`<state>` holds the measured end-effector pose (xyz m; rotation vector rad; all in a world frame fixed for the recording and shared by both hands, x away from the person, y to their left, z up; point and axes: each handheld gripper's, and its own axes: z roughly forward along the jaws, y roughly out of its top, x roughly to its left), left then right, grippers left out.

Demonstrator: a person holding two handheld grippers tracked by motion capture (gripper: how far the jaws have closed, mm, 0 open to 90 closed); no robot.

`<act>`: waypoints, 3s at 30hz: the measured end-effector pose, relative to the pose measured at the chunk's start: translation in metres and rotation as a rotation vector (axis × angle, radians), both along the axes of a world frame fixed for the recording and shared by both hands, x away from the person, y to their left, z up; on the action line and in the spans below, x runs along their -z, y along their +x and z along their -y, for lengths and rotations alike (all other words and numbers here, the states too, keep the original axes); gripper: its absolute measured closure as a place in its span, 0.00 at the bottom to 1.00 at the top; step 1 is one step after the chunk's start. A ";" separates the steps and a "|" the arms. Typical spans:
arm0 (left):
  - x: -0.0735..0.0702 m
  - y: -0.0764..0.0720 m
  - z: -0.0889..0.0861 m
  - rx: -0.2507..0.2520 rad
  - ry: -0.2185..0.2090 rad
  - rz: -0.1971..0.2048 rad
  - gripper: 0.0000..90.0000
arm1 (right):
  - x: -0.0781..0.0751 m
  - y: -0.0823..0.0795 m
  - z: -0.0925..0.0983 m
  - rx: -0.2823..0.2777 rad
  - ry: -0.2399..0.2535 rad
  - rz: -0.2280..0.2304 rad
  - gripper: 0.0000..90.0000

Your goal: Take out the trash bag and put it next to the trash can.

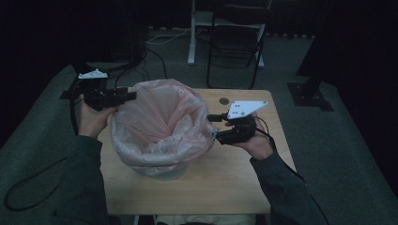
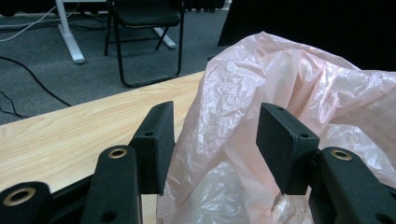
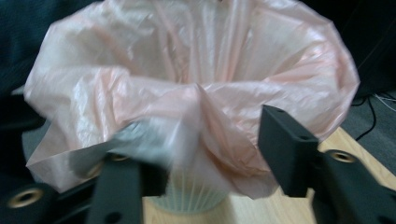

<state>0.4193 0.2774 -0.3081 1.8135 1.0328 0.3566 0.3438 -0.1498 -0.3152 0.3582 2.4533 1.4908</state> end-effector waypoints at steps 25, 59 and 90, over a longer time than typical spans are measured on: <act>-0.002 0.002 0.006 -0.023 0.037 0.031 0.85 | -0.030 0.012 -0.004 0.004 0.098 -0.033 0.92; -0.044 -0.029 0.035 0.232 -0.039 0.095 0.99 | -0.036 0.059 -0.072 0.048 0.021 -0.111 0.96; -0.046 -0.031 0.078 0.473 -0.147 0.015 0.99 | -0.028 0.067 -0.118 -0.015 -0.030 -0.079 0.39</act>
